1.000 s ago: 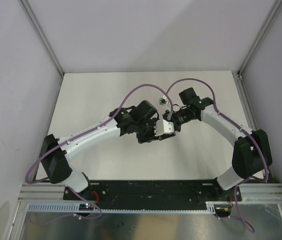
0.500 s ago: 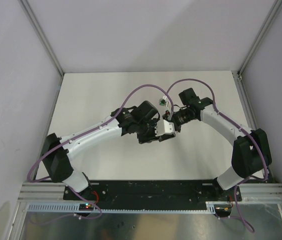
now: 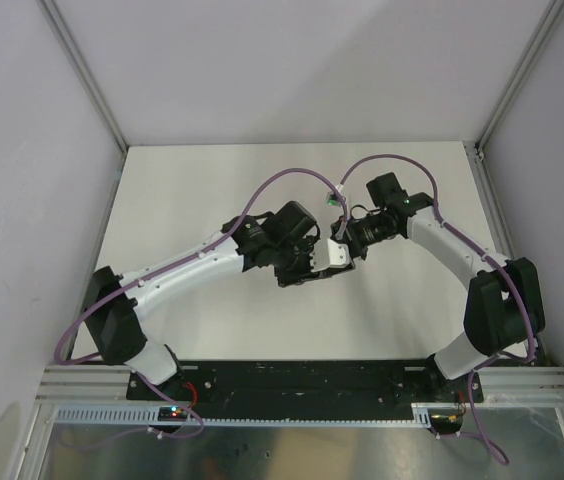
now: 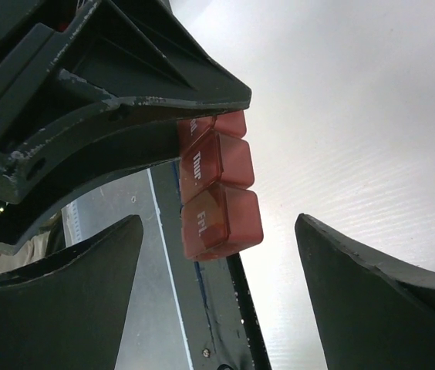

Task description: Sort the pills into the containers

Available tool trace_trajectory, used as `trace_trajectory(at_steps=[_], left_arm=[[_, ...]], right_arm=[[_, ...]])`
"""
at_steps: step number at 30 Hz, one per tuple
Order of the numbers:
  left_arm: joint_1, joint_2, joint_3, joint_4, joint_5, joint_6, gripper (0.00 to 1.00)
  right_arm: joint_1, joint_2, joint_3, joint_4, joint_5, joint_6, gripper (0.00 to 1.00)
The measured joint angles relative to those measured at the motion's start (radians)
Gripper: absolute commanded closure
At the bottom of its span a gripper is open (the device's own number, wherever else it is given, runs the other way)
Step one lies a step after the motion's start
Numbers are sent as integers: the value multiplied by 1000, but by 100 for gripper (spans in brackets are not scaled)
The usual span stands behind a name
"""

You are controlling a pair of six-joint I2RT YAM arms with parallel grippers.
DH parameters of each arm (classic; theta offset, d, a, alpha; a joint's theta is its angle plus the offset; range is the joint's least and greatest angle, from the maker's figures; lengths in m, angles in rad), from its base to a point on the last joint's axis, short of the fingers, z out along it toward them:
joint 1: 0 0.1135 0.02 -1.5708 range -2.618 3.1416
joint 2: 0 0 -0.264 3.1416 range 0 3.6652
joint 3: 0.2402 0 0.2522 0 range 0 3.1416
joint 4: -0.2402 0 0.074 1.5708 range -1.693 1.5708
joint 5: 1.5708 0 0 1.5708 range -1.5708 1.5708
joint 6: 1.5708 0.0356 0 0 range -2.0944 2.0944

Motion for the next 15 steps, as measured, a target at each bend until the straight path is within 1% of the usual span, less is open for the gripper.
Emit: trace_trajectory(at_steps=[4,8,12,15], left_arm=[[0,0,3,-2,0,-4,100],[-1,0,15,-3,0,-9,100],[-4,1,28,-4,0,-20,100],[-5,6,35,-3,-1,-29,100]], right_arm=[[1,0,0,0,-10,4,21],[4,0,0,2,-15,9,31],[5,6,0,4,-23,17,46],[5,16,0,4,-29,22,59]])
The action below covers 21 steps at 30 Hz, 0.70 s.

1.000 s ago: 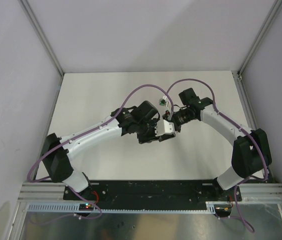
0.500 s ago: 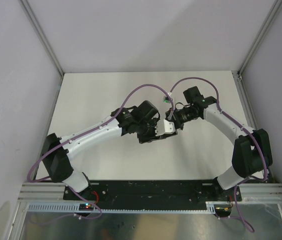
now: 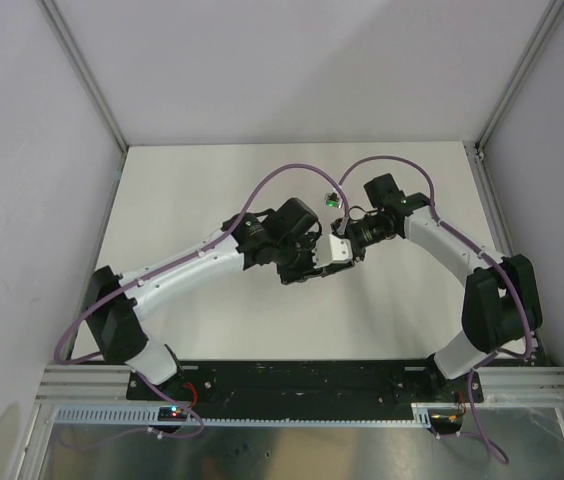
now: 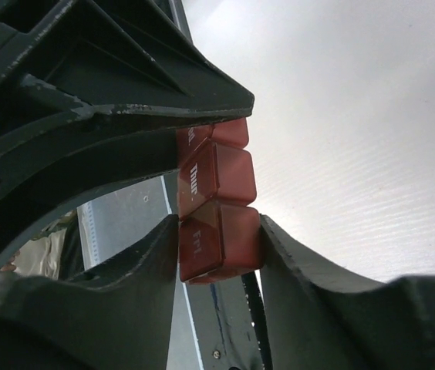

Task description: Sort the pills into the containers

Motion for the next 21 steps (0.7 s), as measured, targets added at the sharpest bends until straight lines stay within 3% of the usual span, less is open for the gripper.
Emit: trace_trajectory(at_steps=[10,14,21], left_arm=[[-9,23,0,6,-36,-27,97],[-16,29,1,14,-62,-33,82],[-26,41,2,25,-97,-47,53]], right_arm=[[-5,27,0,-2,-14,3,91],[-11,30,0,-1,-18,3,99],[-25,40,1,-3,-31,3,100]])
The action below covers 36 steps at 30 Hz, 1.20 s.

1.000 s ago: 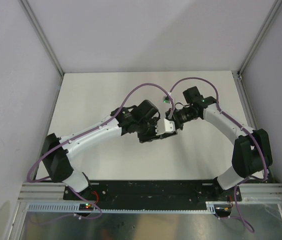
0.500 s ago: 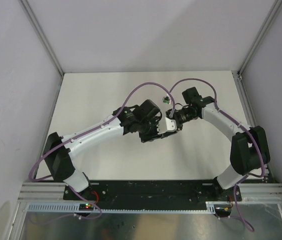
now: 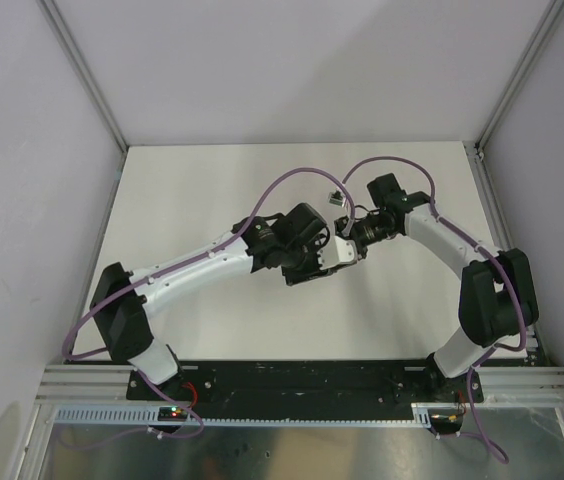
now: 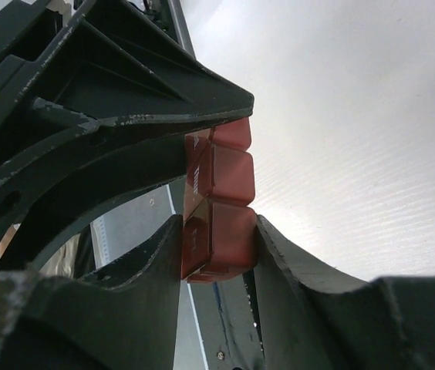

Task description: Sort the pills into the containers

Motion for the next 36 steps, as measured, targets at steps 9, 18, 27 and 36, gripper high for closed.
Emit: trace_trajectory(at_steps=[9,18,27,36], left_arm=[[0,0,0,20,-15,-14,12],[0,0,0,20,-16,-16,0],[7,-53,-14,20,9,-14,0],[64,-153,-35,23,105,-16,0]], right_arm=[[-18,0,2,-16,-28,-4,100],[-25,0,3,-29,-30,-9,100],[-34,0,3,-42,-23,-26,100],[-41,-4,3,-48,-6,-31,100]])
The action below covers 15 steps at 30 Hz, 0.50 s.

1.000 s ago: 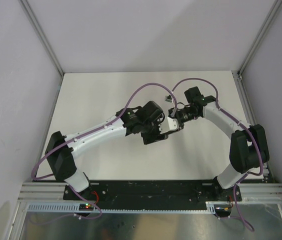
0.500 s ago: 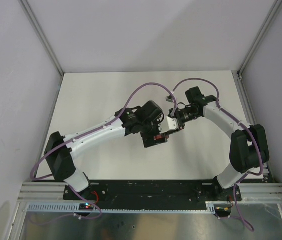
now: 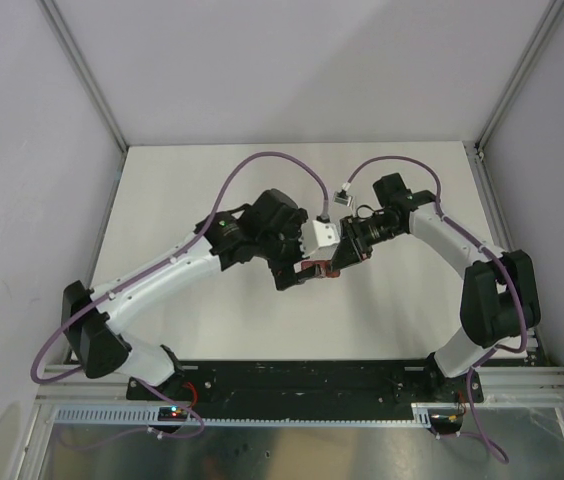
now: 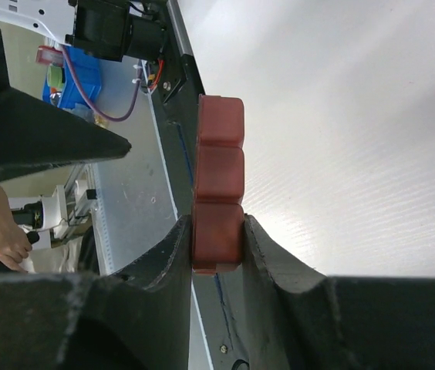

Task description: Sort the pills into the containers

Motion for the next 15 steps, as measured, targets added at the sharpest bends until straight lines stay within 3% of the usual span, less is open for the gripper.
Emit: trace_trajectory(at_steps=[8,15], left_arm=[[147,-26,-2,1,222,-32,0],[206,-22,-2,2,415,-49,0]], right_arm=[[0,-56,3,-16,4,-24,100],[11,-105,24,-53,-3,-84,100]])
